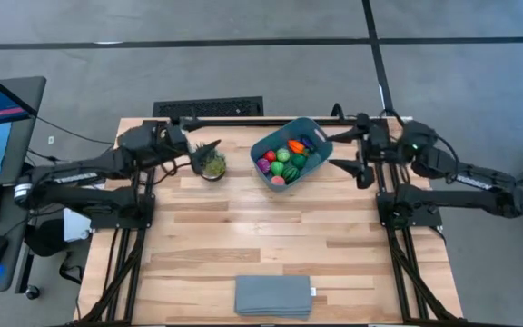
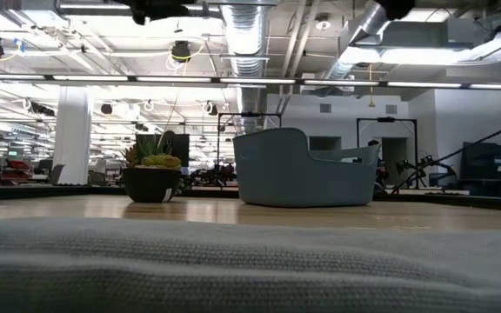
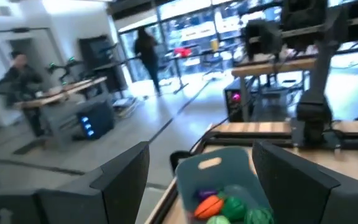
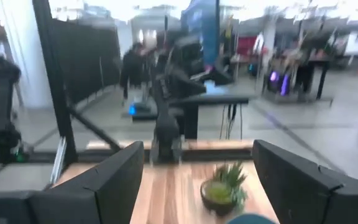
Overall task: Pick and placing Produce into tupperware
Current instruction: Return to Home Position
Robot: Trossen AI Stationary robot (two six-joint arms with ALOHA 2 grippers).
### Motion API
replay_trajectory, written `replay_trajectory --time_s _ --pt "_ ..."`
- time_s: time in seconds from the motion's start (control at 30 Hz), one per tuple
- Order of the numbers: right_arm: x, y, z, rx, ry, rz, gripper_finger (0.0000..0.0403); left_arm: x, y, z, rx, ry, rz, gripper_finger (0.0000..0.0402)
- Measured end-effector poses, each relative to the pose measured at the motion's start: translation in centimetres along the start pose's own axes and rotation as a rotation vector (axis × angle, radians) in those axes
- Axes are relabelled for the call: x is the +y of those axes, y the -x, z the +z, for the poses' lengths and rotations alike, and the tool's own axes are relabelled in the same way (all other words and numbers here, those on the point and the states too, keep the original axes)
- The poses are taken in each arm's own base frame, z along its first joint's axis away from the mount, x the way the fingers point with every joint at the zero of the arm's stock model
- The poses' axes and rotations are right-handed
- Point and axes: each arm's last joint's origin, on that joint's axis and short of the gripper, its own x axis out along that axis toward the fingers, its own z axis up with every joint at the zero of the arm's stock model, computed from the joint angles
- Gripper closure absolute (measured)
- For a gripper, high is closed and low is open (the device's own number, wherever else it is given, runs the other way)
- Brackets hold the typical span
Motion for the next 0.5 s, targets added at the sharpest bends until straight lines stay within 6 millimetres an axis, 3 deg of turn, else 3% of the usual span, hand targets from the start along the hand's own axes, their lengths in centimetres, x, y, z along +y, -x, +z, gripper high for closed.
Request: replay_trajectory --time_s 0.2,0.5 --pt "0.7 2.9 -2.0 -0.153 0.0 -0.141 0.0081 -0.8 3.6 -0.7 -0.067 0.028 0.093 0.0127" --pt "1.0 4.0 -4.8 -0.181 -0.065 -0.159 0.0081 -1.7 7.7 -6.4 -0.226 0.143 0.223 0.0127"
